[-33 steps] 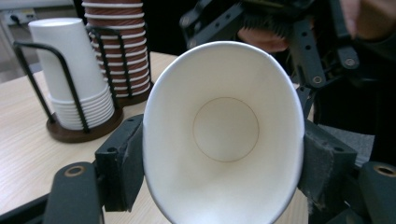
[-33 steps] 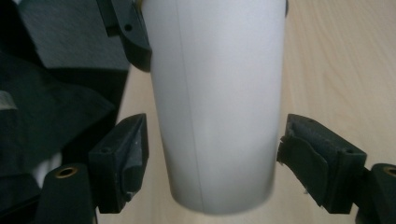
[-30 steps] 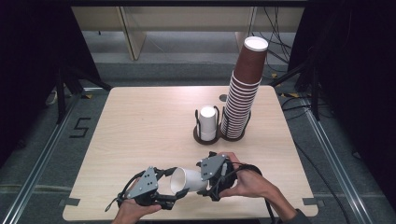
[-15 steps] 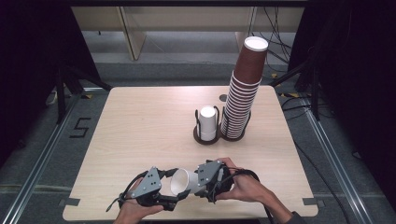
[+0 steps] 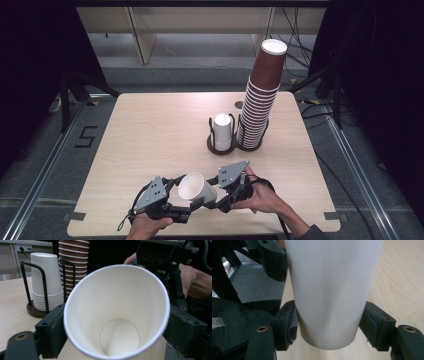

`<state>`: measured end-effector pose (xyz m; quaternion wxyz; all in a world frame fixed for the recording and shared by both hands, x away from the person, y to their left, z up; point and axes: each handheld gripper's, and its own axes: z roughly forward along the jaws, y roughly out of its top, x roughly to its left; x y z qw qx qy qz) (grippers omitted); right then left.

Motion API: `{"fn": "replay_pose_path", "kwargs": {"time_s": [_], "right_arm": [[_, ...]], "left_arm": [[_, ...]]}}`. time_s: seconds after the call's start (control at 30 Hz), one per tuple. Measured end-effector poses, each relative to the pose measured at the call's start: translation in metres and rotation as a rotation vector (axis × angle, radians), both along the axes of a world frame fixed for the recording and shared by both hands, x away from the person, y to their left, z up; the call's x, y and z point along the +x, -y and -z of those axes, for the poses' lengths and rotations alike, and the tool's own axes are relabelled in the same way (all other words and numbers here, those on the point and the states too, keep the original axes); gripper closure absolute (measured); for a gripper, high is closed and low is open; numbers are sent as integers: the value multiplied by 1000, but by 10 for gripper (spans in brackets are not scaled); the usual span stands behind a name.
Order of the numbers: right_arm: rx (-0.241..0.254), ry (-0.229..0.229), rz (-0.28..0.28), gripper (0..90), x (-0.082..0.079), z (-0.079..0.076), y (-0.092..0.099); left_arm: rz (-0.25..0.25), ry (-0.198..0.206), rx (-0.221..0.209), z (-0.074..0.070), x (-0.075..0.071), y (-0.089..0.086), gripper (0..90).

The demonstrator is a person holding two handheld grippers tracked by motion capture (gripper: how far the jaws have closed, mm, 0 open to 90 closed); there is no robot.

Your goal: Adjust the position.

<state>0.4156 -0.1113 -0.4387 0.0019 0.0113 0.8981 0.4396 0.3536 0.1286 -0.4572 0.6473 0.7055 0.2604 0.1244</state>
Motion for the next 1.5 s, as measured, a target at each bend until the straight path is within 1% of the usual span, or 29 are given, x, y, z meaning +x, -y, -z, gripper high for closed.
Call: {"fn": "replay_pose_path", "kwargs": {"time_s": [0.07,0.1,0.13,0.17,0.2,0.33,0.37,0.4,0.43,0.47,0.53,0.6,0.63,0.67,0.73,0.77,0.8,0.83,0.87,0.9,0.93,0.97,1.0,1.03,1.1,1.13,1.17,1.2,1.5], "right_arm": [[-3,-6,-4,346,-1,1,-3],[-8,11,-3,344,-3,2,-5],[-16,6,-7,344,-3,3,-6],[-16,6,-7,344,-3,3,-6],[-1,-4,-6,343,-4,4,-6],[4,-4,11,329,-3,5,-7],[1,-8,21,296,-3,5,-7],[-10,-6,33,251,-3,5,-6],[-19,-7,45,203,-2,5,-6],[-23,-16,53,191,-1,6,-4],[-31,-8,78,189,1,6,0],[-38,-6,113,184,3,5,6],[-46,6,141,196,4,4,12],[-46,6,141,196,4,4,12],[-48,18,167,201,5,4,19],[-55,15,179,203,5,4,26],[-55,15,179,203,5,4,26],[-62,25,204,205,5,4,32],[-70,28,211,208,5,4,35],[-70,28,211,208,5,4,35],[-69,29,222,209,5,5,38],[-76,28,235,214,4,6,44],[-76,28,235,214,4,6,44],[-81,31,257,210,4,8,49],[-75,20,267,210,4,9,52],[-76,19,265,208,5,10,54],[-74,20,275,205,6,11,57],[-70,19,284,204,6,11,59],[-81,-5,338,192,5,14,73]], "left_arm": [[-8,3,-2,0,0,0,150],[-9,4,-4,0,0,0,171],[-8,5,-3,0,0,0,204],[-1,11,-6,0,0,-1,204],[-2,13,-4,-1,-1,-2,220],[-5,10,-6,-2,0,-4,242],[1,11,-28,-2,2,-4,243],[-8,8,-9,-3,1,-6,244],[-10,14,-13,-4,1,-6,244],[-23,13,5,-5,0,-7,244],[-42,11,25,-7,1,-9,244],[-79,21,65,-9,1,-12,243],[-97,21,90,-10,2,-13,242],[-116,19,106,-11,3,-14,242],[-155,21,141,-12,5,-17,241],[-176,19,162,-12,6,-19,241],[-194,17,171,-12,7,-21,241],[-211,17,186,-11,9,-23,240],[-245,8,203,-9,12,-27,240],[-245,8,203,-9,12,-27,240],[-258,2,217,-9,12,-29,240],[-271,7,225,-8,14,-30,240],[-290,5,241,-8,15,-32,240],[-295,7,249,-8,16,-33,239],[-316,5,260,-6,19,-36,239],[-322,8,256,-5,21,-38,239],[-336,-4,269,-5,21,-40,239],[-351,-4,272,-5,23,-43,239],[-412,-27,277,-3,29,-54,240]]}}
